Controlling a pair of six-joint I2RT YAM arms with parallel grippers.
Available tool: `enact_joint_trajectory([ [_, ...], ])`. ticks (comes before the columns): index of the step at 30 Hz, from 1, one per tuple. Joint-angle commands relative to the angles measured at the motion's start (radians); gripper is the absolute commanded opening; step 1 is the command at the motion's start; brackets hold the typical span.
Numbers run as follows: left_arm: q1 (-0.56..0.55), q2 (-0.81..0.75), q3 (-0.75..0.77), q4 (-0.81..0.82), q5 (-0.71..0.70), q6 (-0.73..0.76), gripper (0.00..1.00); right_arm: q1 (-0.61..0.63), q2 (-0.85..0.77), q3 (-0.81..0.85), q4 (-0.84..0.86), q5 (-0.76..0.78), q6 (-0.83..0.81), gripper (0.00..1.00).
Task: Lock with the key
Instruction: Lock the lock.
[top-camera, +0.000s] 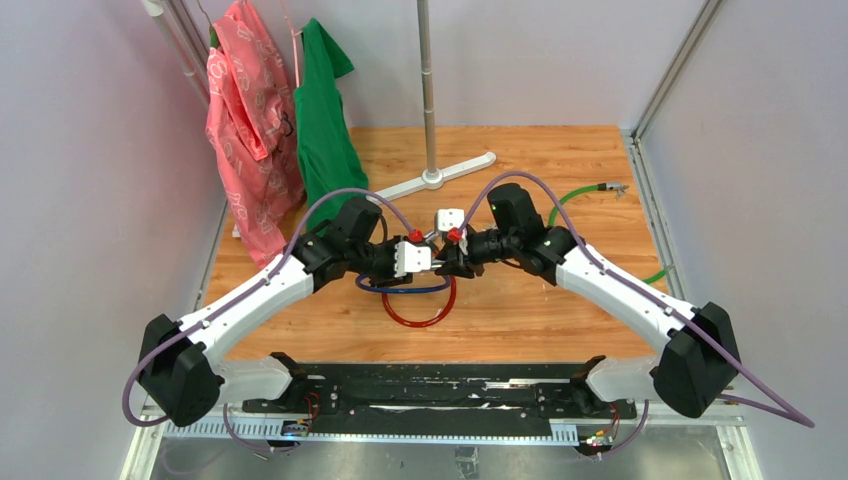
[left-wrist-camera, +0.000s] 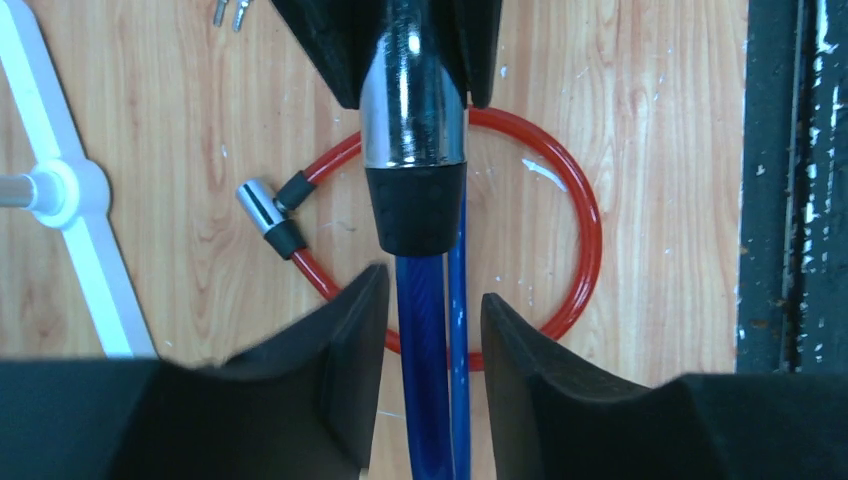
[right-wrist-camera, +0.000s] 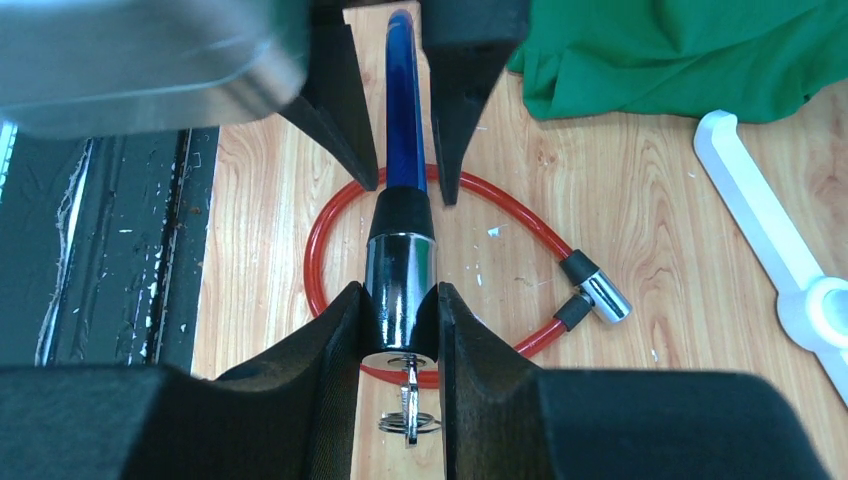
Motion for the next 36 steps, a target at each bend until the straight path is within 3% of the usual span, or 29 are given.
enact_joint_trajectory([
  [1, -0.003, 0.008, 0.002, -0.014, 0.035, -0.047, 0.48, 0.014, -0.03, -0.07, 0.051, 0.022, -0.029, 0.0],
  [6, -0.012, 0.011, 0.003, 0.079, 0.069, -0.158, 0.65, 0.013, -0.036, -0.076, 0.063, 0.012, -0.03, 0.0],
  [13, -0.066, 0.013, 0.004, 0.185, 0.092, -0.261, 0.68, 0.014, -0.04, -0.08, 0.068, 0.012, -0.032, 0.0],
  [16, -0.071, 0.014, -0.002, 0.204, 0.081, -0.296, 0.61, 0.013, -0.046, -0.085, 0.071, 0.012, -0.031, 0.0],
  [28, -0.073, 0.029, 0.003, 0.22, 0.052, -0.343, 0.0, 0.013, -0.053, -0.097, 0.09, 0.009, -0.021, 0.0],
  [30, -0.073, 0.029, 0.001, 0.224, 0.04, -0.353, 0.0, 0.013, -0.054, -0.102, 0.094, 0.008, -0.013, 0.01],
  [32, -0.073, 0.027, -0.005, 0.219, 0.029, -0.355, 0.0, 0.013, -0.058, -0.099, 0.095, 0.01, 0.014, 0.26],
  [33, -0.073, 0.025, -0.006, 0.215, 0.026, -0.353, 0.0, 0.009, -0.061, -0.096, 0.091, 0.009, 0.036, 0.51],
  [35, -0.073, 0.023, -0.009, 0.197, 0.026, -0.34, 0.0, -0.014, -0.078, -0.1, 0.089, 0.012, 0.096, 0.72],
  [36, -0.073, 0.021, -0.012, 0.19, 0.03, -0.332, 0.0, -0.032, -0.087, -0.11, 0.098, 0.009, 0.127, 0.74],
])
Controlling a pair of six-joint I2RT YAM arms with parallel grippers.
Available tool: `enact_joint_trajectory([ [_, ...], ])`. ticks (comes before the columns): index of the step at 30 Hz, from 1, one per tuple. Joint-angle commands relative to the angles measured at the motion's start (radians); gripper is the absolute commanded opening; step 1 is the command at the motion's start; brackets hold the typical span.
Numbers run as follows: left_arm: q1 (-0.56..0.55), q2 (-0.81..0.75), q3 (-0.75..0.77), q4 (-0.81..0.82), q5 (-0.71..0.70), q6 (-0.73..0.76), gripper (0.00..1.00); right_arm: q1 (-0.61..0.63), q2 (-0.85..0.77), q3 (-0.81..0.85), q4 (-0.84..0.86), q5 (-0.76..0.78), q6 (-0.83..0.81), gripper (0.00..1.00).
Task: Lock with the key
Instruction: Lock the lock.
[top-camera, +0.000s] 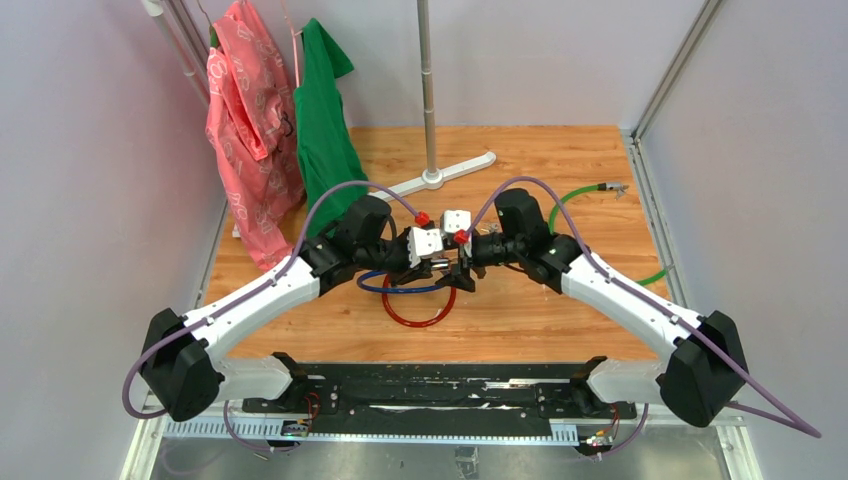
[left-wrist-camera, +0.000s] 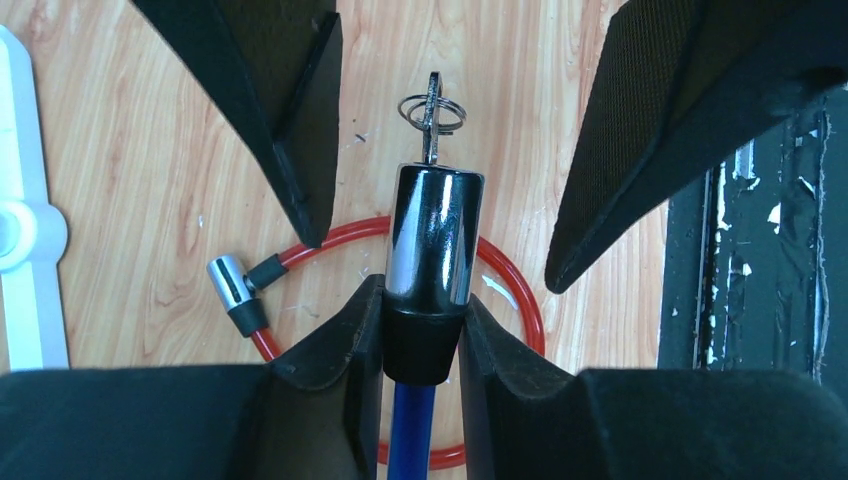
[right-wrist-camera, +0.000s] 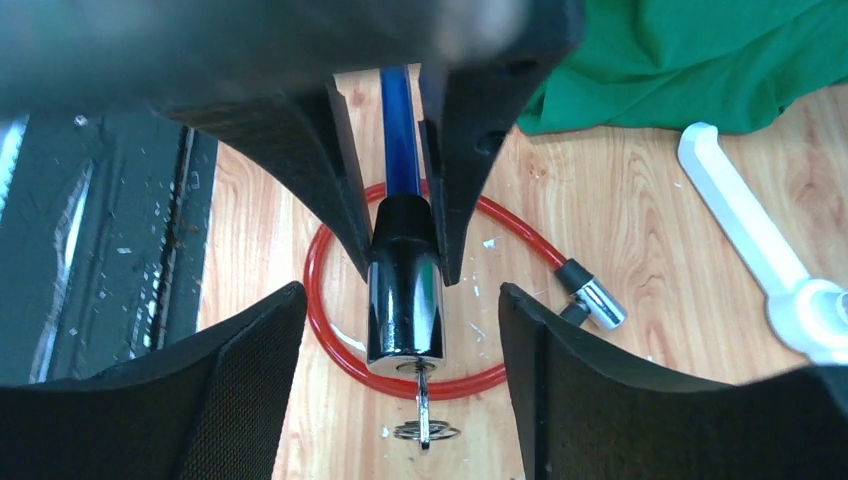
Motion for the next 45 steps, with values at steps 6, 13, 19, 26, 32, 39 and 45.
enact_joint_trajectory([
  [6, -0.005, -0.007, -0.025, -0.006, -0.007, 0.017, 0.0, -0.114, -0.145, -0.299, 0.385, -0.026, 0.293, 0.75],
  [13, -0.005, -0.007, -0.021, -0.02, -0.006, 0.03, 0.0, -0.092, -0.173, -0.58, 0.836, 0.135, 0.379, 0.71],
  [19, -0.005, 0.001, -0.017, -0.007, -0.005, 0.03, 0.0, -0.09, 0.017, -0.597, 1.074, 0.119, 0.418, 0.63],
  [26, -0.005, 0.002, -0.016, -0.01, 0.002, 0.028, 0.0, -0.084, 0.095, -0.575, 1.149, 0.097, 0.437, 0.53],
  [32, -0.005, 0.002, -0.023, 0.008, 0.01, 0.001, 0.0, -0.075, 0.179, -0.584, 1.276, 0.088, 0.471, 0.54],
  [39, -0.005, 0.004, -0.028, 0.0, 0.0, 0.004, 0.0, -0.074, 0.288, -0.595, 1.53, 0.061, 0.555, 0.13],
  [45, -0.005, 0.024, -0.07, 0.009, 0.001, -0.029, 0.0, -0.034, 0.231, -0.614, 1.519, 0.098, 0.503, 0.0],
])
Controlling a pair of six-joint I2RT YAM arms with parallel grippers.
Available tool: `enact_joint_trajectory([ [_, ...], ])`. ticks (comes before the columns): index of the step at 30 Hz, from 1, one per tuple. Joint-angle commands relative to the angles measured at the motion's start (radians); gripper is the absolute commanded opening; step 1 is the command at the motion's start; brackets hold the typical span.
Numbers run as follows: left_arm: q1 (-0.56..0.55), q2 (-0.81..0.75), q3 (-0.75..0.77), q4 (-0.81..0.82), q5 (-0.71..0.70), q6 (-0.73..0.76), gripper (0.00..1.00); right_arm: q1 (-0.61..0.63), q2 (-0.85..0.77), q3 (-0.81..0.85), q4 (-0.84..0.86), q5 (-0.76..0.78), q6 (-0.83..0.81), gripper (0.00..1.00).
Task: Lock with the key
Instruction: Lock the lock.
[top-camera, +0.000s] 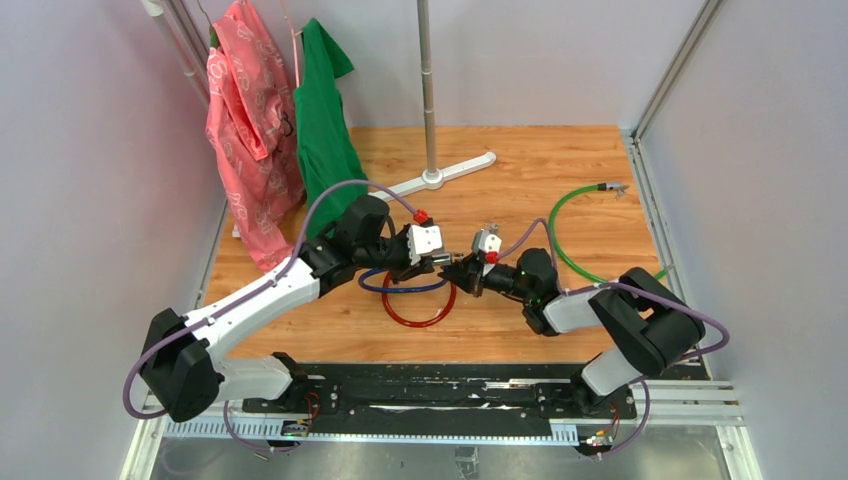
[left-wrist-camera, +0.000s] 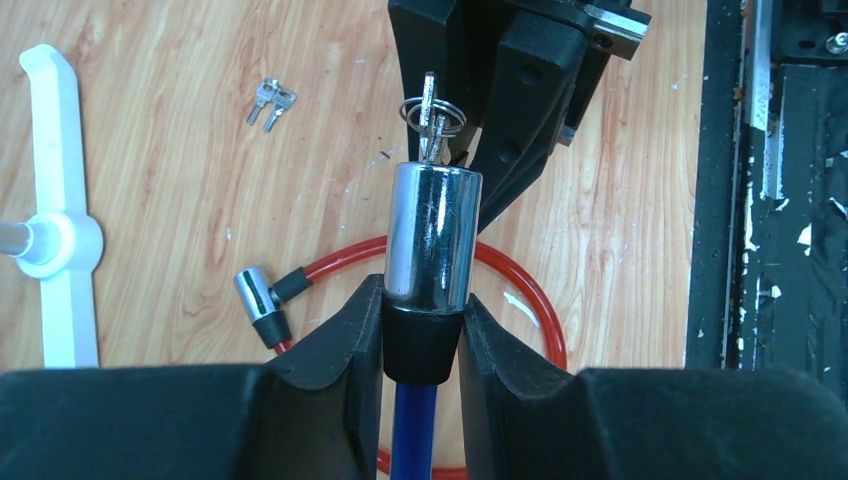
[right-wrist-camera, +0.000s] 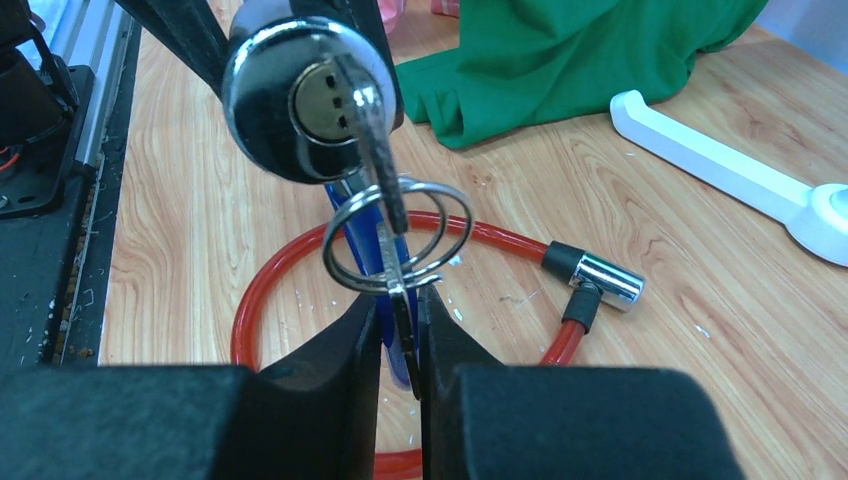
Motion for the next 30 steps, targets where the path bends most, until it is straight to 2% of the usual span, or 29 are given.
enact_joint_trajectory([
  [1, -0.007, 0.028, -0.061, -0.056, 0.021, -0.043, 0.0, 0.039, -0.06, -0.007, 0.087, 0.015, -0.029, 0.0],
  [4, -0.001, 0.033, -0.072, -0.068, 0.051, -0.072, 0.0, 0.055, -0.116, -0.007, 0.016, 0.015, -0.084, 0.0],
  [11, 0.045, 0.023, -0.063, -0.066, 0.259, -0.203, 0.0, 0.095, -0.262, 0.016, -0.133, -0.007, -0.106, 0.0],
  [19, 0.047, 0.006, -0.065, -0.051, 0.278, -0.259, 0.0, 0.124, -0.448, 0.075, -0.33, 0.041, -0.097, 0.0],
  [27, 0.053, 0.005, -0.067, -0.006, 0.305, -0.288, 0.0, 0.156, -0.514, 0.124, -0.421, 0.066, -0.069, 0.0],
  [30, 0.048, 0.01, -0.069, -0.011, 0.275, -0.267, 0.0, 0.187, -0.541, 0.162, -0.516, 0.102, -0.113, 0.0],
])
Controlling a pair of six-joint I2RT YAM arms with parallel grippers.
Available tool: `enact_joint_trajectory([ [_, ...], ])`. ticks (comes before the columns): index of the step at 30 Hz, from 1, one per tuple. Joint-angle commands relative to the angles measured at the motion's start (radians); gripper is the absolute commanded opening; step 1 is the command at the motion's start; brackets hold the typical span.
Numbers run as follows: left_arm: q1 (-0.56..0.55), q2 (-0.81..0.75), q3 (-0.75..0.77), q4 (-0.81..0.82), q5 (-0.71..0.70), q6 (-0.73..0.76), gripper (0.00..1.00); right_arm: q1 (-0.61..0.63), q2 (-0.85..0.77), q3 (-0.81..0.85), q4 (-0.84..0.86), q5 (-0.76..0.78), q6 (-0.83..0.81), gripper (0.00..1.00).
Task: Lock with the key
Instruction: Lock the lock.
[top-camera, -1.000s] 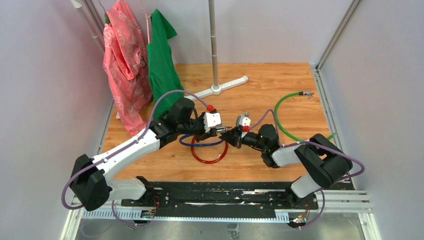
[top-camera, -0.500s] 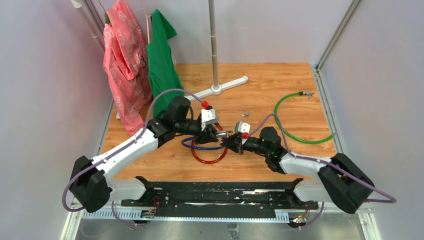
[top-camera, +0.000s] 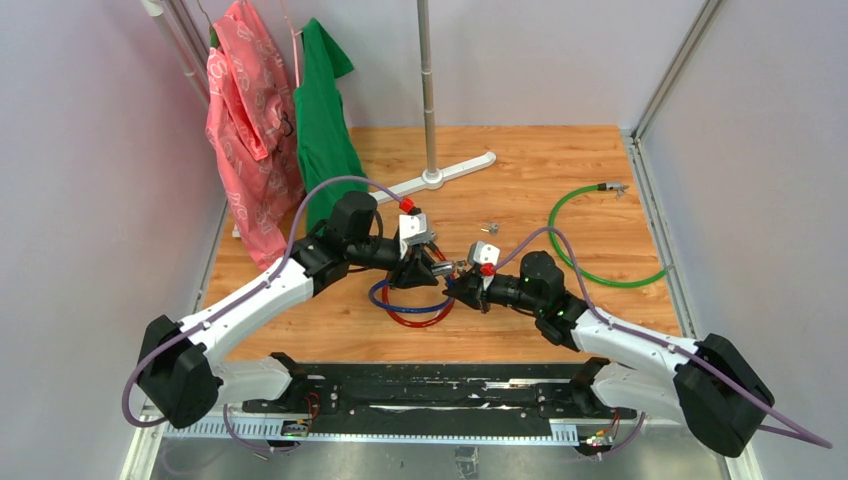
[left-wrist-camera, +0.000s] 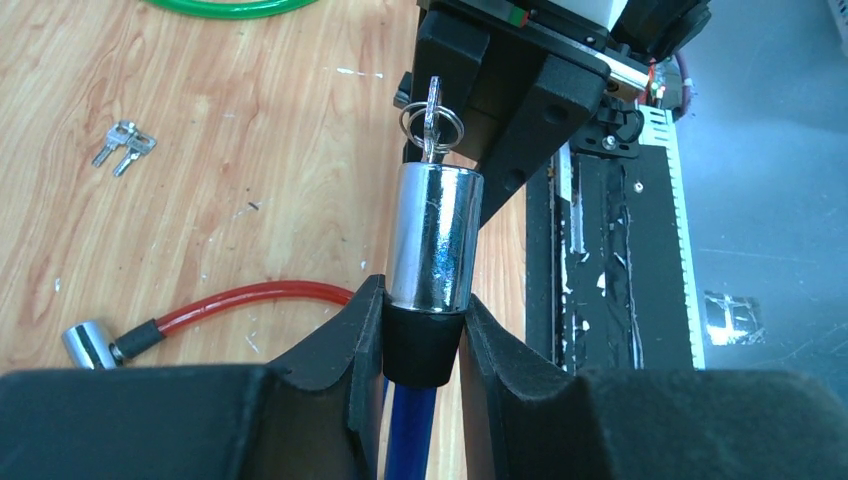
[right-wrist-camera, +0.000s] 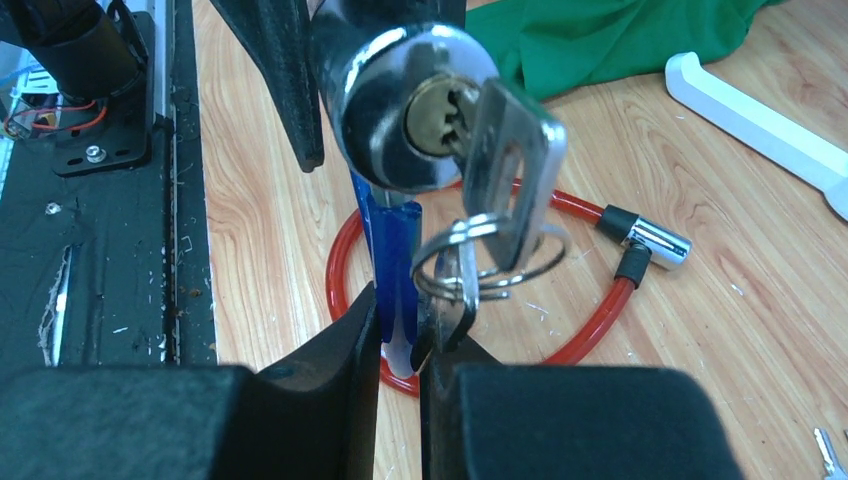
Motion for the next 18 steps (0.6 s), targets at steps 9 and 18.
enact_joint_trajectory([
  [9, -0.064, 0.053, -0.081, -0.09, -0.197, 0.127, 0.0, 0.087, 0.0, 0.124, 0.165, 0.053, -0.131, 0.0],
  [18, -0.055, 0.044, -0.058, -0.143, -0.318, 0.344, 0.0, 0.085, 0.072, 0.09, 0.149, 0.117, -0.237, 0.13],
])
